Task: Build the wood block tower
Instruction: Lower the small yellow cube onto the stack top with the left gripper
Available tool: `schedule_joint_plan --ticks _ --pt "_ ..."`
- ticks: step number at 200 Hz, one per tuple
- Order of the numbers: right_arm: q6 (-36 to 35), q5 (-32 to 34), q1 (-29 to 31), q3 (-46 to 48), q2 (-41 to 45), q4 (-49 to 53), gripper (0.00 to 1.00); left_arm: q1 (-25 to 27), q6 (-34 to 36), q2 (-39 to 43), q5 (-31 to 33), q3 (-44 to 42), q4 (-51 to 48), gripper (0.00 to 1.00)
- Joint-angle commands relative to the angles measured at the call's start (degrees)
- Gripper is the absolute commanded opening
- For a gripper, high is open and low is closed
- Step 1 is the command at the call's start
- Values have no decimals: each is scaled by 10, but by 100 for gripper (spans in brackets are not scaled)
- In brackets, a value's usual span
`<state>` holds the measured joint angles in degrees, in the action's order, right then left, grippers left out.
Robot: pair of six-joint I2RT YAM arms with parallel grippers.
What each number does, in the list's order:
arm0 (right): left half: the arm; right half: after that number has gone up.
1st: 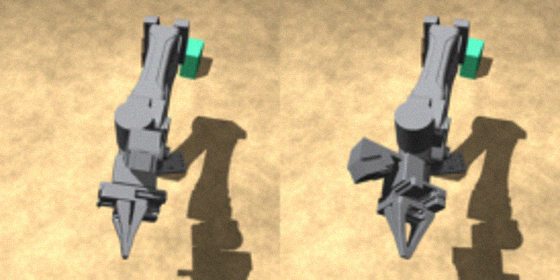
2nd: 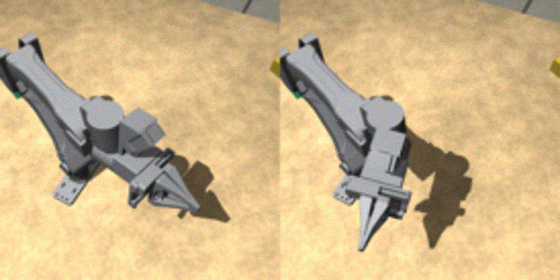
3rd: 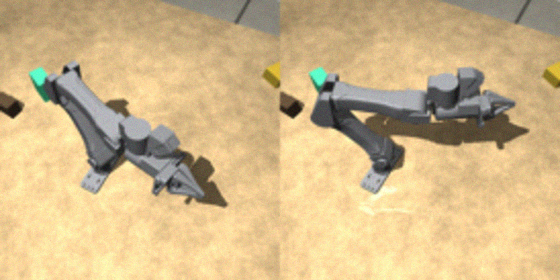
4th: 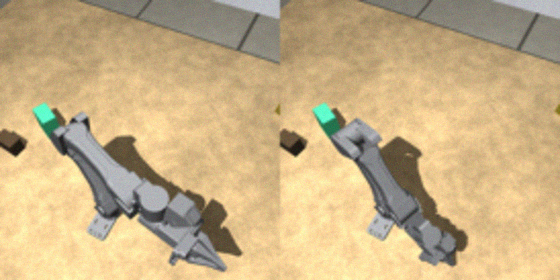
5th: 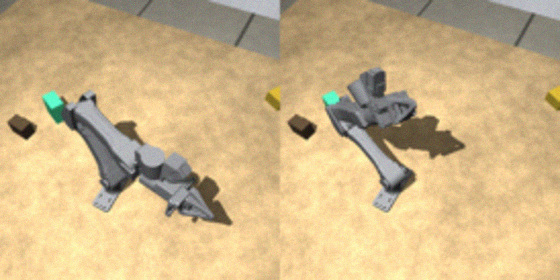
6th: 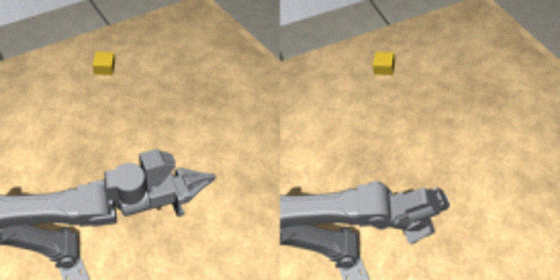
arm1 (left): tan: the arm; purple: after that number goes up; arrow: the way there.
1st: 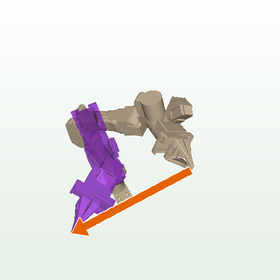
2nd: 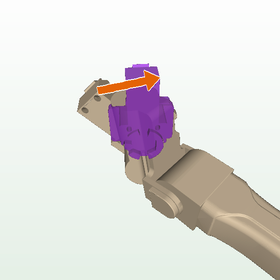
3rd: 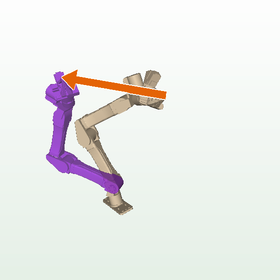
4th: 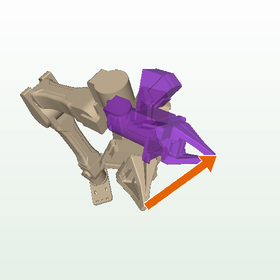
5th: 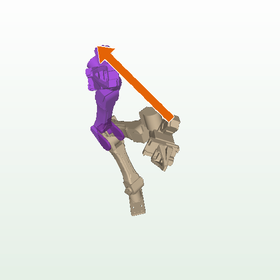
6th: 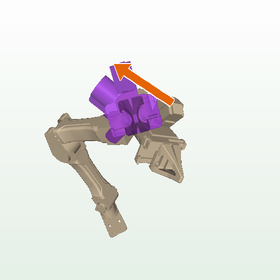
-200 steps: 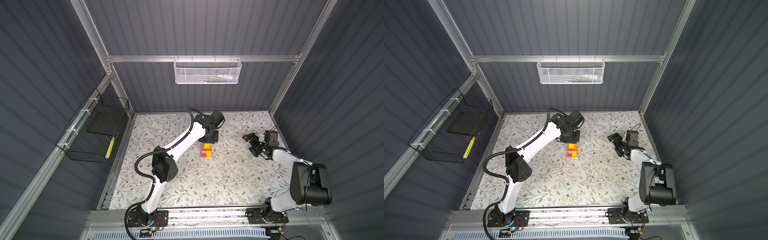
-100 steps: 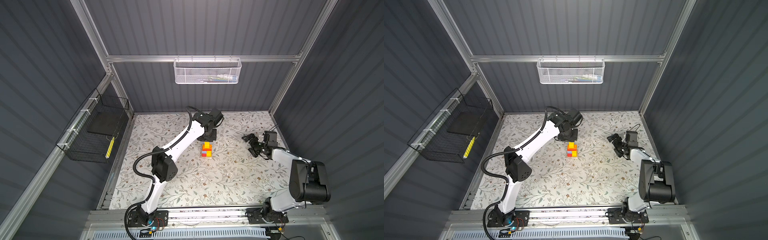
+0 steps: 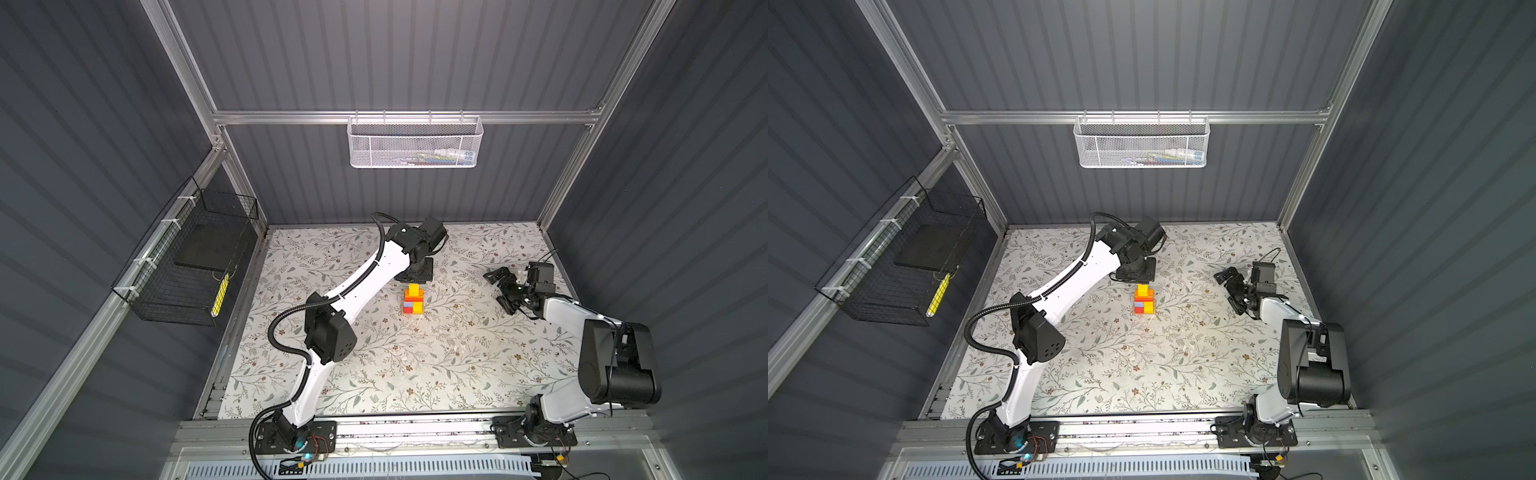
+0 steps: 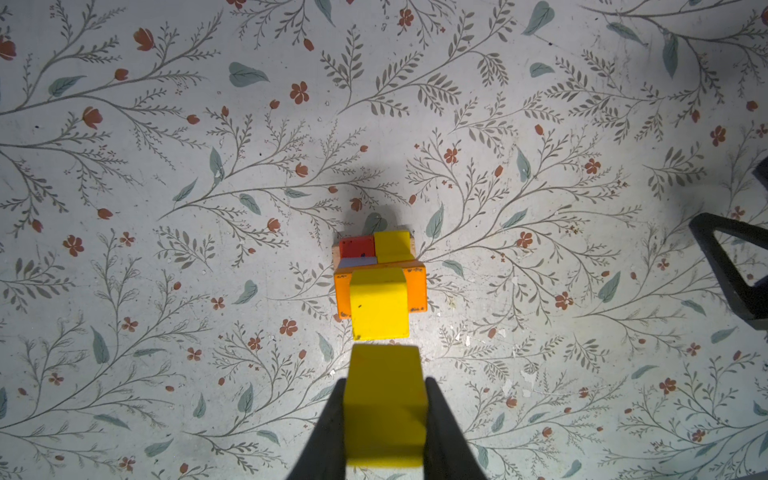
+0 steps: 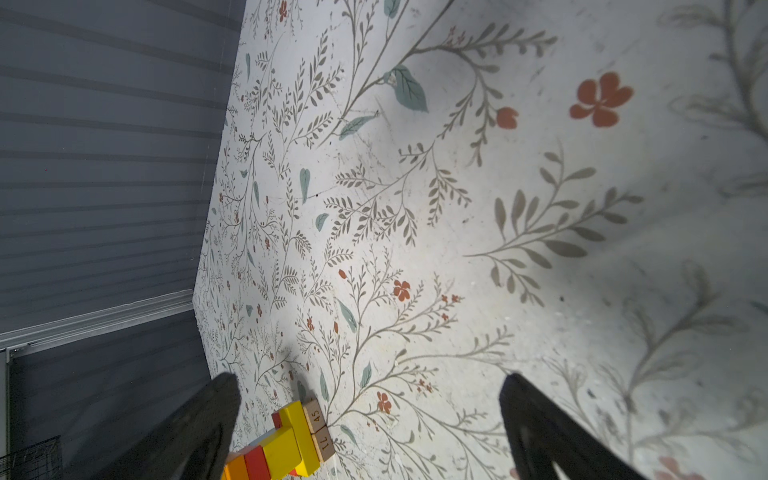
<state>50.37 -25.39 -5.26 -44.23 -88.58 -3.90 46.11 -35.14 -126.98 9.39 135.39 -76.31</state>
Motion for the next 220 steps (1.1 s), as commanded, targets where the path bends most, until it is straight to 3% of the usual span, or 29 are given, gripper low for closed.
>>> schedule_joint_plan --ticks 1,220 --pt "-1 -5 2 -11 -5 -10 99 4 -2 -19 1 19 -22 19" --pt "0 -12 2 -16 -15 -13 99 4 -18 -48 17 35 -27 22"
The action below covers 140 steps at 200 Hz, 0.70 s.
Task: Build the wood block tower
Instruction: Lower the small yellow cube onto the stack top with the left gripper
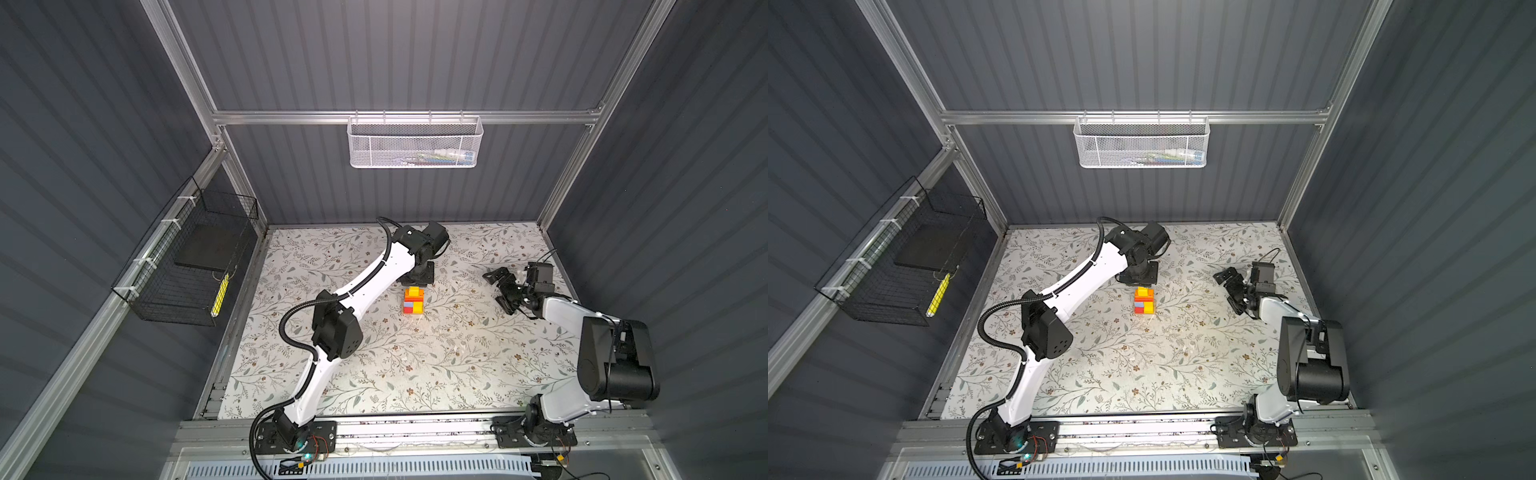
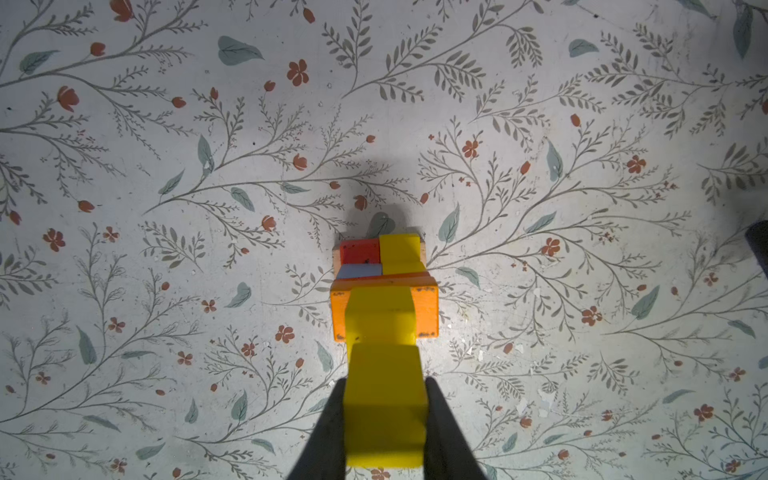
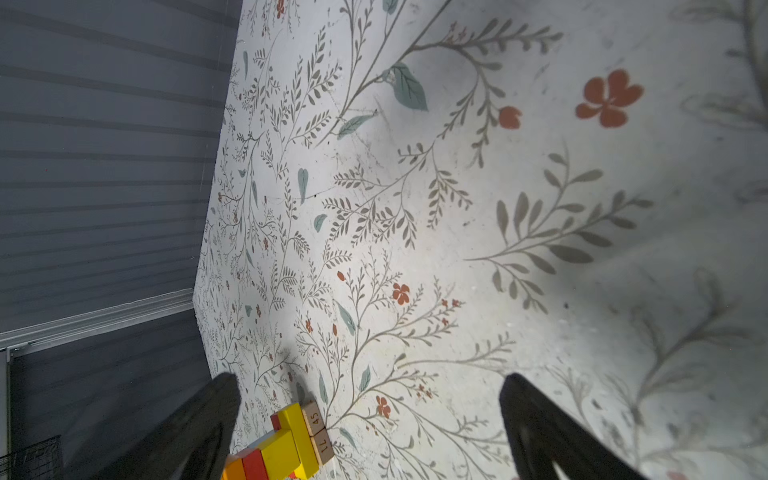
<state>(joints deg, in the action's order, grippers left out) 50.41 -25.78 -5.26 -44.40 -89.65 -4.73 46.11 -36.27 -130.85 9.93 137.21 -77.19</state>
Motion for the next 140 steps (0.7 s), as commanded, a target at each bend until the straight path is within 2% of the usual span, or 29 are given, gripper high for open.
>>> schedule_joint_plan --ticks 1,140 --pt "-1 -9 2 -13 -4 -5 99 4 -6 -10 12 17 -18 22" --pt "-2 -9 2 -13 -6 -4 99 3 -8 -19 10 17 -13 26"
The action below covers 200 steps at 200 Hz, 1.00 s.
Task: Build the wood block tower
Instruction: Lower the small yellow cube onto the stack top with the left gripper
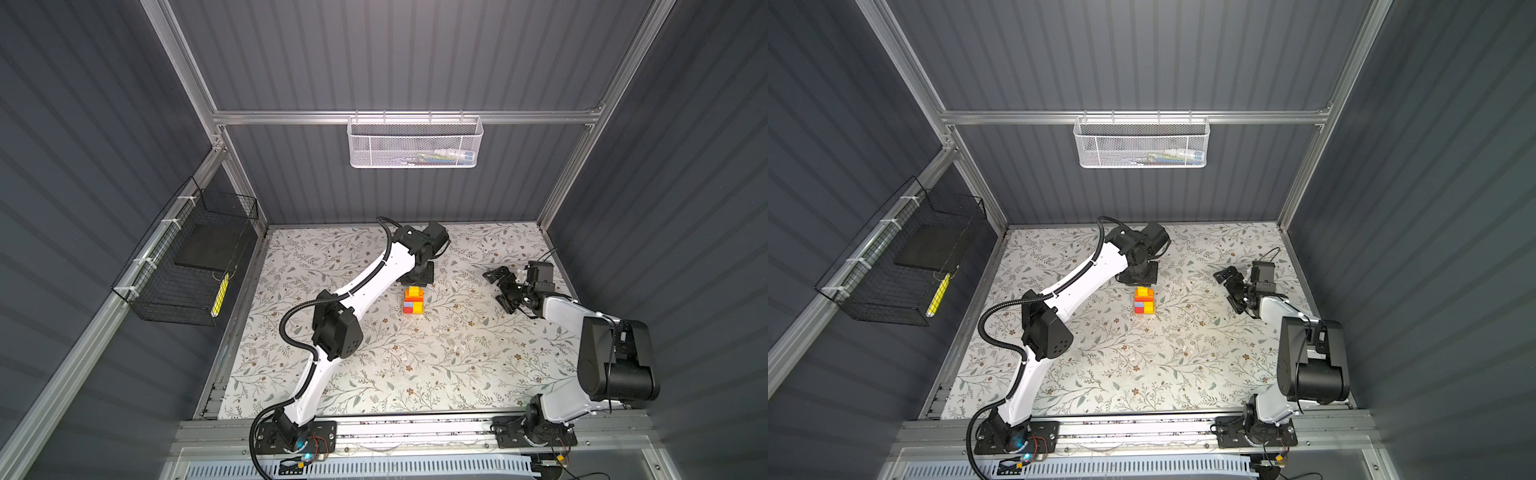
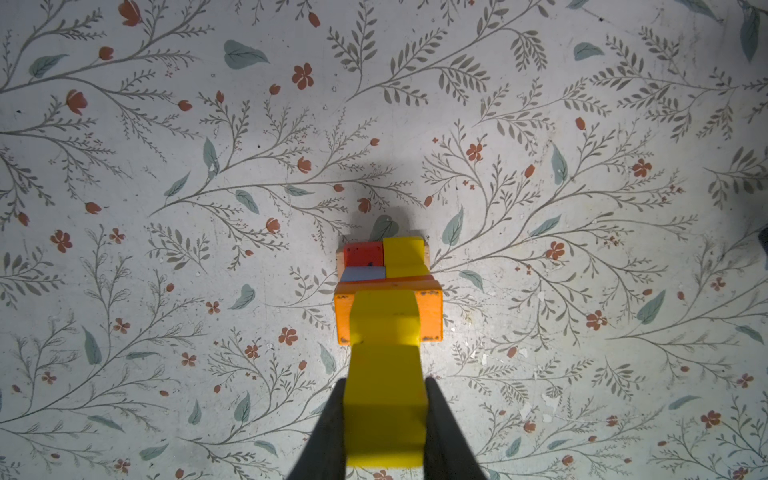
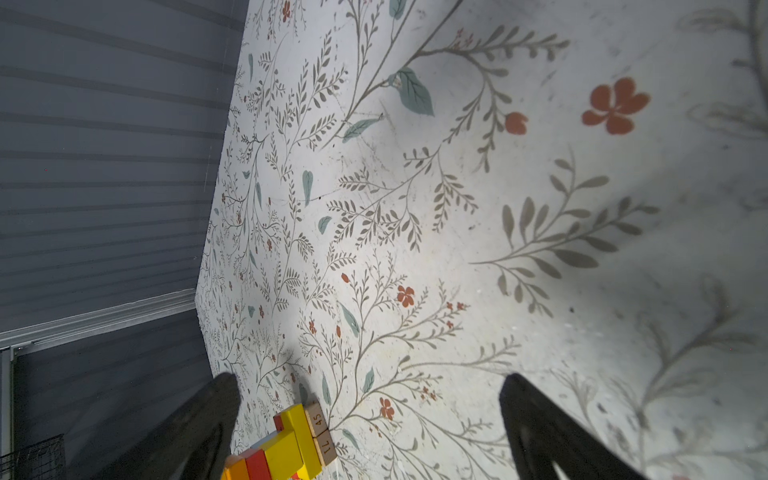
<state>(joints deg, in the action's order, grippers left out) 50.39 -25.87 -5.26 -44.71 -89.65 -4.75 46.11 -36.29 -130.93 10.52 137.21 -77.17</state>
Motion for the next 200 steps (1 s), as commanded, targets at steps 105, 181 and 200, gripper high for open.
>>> schedule_joint_plan --ticks 105,181,200 --pt "-1 -9 2 -11 -9 -5 99 1 -9 -20 5 18 -11 27" --pt "-1 -9 2 -11 -10 -5 99 0 -11 -20 4 14 -8 37" --pt "-1 -9 2 -12 -10 -5 99 0 -11 -19 3 15 -6 38"
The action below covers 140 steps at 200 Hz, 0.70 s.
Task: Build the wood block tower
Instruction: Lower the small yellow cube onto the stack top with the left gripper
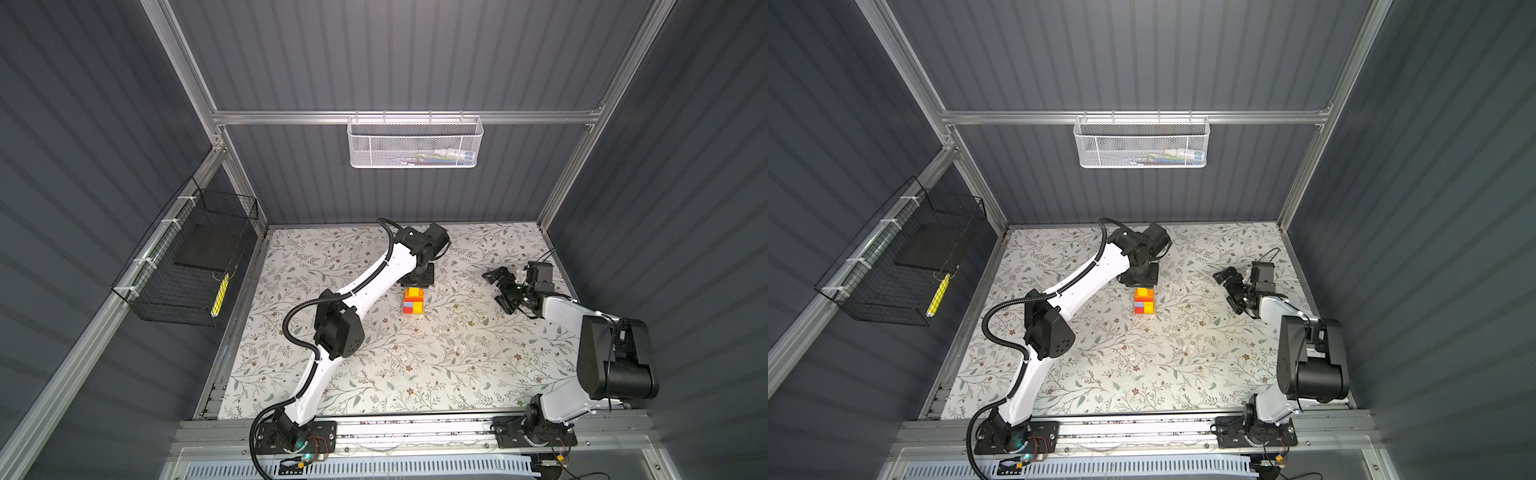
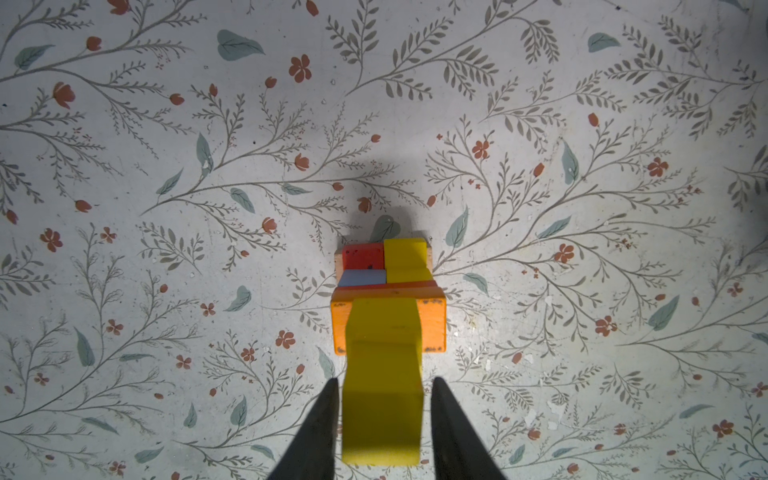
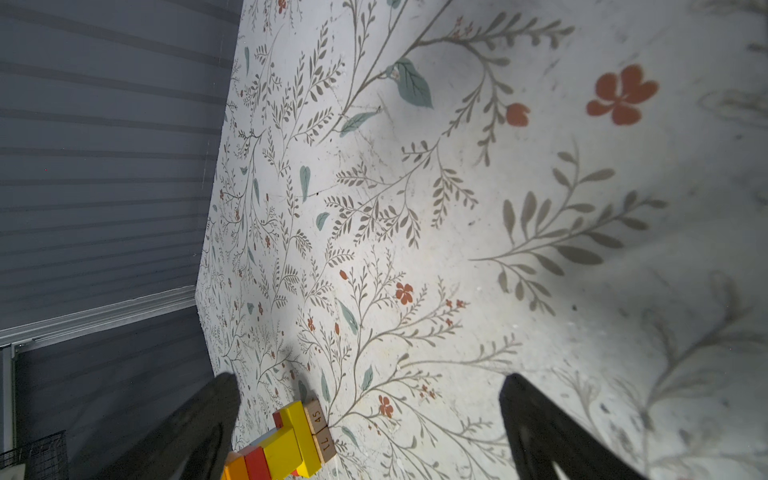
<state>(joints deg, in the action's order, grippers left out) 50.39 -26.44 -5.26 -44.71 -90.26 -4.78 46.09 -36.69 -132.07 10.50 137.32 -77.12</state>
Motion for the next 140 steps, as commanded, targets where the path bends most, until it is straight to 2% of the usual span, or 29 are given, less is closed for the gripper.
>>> schedule_joint_plan --ticks 1,52,140 --pt "-1 -4 2 -12 -4 -5 99 1 -7 -7 3 14 -7 38" --pt "-1 -3 2 -12 -4 -4 99 0 -10 -2 6 14 -5 32" --pt "-2 -2 2 -13 -5 -1 99 -1 -14 -3 7 18 -3 30"
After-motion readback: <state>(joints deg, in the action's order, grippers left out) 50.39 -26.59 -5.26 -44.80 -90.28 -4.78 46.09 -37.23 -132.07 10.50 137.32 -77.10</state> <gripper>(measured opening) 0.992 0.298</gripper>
